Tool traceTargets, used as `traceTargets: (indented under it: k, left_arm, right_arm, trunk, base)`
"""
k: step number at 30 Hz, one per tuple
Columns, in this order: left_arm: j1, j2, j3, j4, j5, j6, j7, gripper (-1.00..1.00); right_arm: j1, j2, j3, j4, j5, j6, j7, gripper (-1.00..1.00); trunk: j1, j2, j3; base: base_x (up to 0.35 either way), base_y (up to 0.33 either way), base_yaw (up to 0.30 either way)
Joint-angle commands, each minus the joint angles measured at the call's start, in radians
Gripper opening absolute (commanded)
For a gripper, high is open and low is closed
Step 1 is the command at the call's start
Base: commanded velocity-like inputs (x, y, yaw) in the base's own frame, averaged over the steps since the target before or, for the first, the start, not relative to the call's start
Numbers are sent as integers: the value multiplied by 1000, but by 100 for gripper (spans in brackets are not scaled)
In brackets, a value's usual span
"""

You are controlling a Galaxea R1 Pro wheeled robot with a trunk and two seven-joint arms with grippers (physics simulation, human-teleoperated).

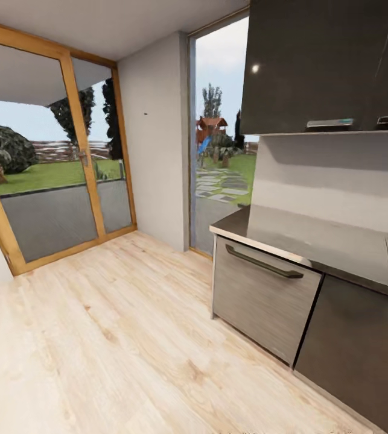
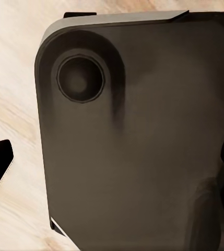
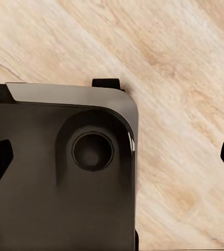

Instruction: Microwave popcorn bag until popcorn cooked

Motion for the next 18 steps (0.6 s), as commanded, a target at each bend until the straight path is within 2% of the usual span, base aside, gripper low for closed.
traceTargets:
  k: [1,18]
  left_arm:
    - [0,0,0,0,1,-1,0,100]
    - [0,0,0,0,1,-2,0,100]
  right_arm:
    - [-1,0,0,1,0,-4,1,100]
    - [-1,0,0,1,0,-4,1,100]
  trunk:
    - [0,-1,-1]
    - [0,-1,-1]
  base:
    - [0,0,-298]
    - [0,0,-298]
